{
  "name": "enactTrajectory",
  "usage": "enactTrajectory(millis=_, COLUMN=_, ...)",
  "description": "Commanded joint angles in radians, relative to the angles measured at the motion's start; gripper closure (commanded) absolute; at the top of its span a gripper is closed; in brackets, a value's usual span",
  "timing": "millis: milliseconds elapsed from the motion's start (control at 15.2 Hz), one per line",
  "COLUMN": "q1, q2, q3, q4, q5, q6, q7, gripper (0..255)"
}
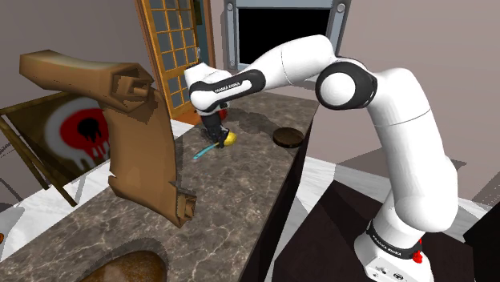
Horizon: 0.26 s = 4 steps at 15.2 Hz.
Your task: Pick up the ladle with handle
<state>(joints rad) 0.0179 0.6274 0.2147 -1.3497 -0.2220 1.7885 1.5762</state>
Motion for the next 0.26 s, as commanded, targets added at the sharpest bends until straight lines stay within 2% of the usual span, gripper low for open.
enactTrajectory(millis=0, q1=-0.001, q2=-0.008, q3=0.001, q4=0.014, q5=0.002, q6=-0.022, q7=-0.005, gripper=255)
enactTrajectory(millis=198, q1=-0.001, q2=-0.012, q3=0.001, q4=0.024, q5=0.003, q6=-0.035, q7=-0.007, gripper=255)
